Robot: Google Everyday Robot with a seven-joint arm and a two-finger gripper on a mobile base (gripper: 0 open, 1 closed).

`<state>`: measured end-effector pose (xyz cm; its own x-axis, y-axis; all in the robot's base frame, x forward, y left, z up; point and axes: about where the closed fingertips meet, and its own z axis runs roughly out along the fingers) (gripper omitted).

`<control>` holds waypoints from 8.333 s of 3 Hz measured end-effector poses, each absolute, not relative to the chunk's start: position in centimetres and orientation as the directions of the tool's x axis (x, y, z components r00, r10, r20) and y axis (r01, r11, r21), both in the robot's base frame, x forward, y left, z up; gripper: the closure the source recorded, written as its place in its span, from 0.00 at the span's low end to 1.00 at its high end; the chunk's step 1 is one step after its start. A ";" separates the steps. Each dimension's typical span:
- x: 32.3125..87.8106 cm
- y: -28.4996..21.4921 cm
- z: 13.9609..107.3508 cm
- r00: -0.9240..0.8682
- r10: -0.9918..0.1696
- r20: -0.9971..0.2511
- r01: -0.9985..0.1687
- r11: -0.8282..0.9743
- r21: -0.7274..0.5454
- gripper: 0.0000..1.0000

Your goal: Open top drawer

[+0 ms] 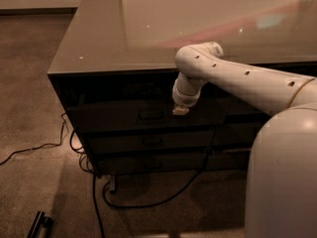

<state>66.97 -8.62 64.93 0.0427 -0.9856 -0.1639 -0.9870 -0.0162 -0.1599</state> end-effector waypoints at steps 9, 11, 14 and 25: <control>59.8 -9.9 63.7 0.062 -0.993 -0.099 -0.992 -0.051 -0.116 0.26; 59.7 -9.9 65.4 0.062 -0.993 -0.099 -0.992 -0.050 -0.115 0.74; 59.7 -9.9 66.8 0.062 -0.993 -0.099 -0.992 -0.050 -0.115 0.24; 60.8 -12.4 70.3 0.049 -0.994 -0.097 -0.959 -0.020 -0.284 1.00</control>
Offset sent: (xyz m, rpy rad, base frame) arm 0.0000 0.0000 0.0000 0.0000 0.0000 0.0000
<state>60.79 -12.40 70.34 0.0492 -0.9940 -0.0974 -0.9585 -0.0196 -0.2843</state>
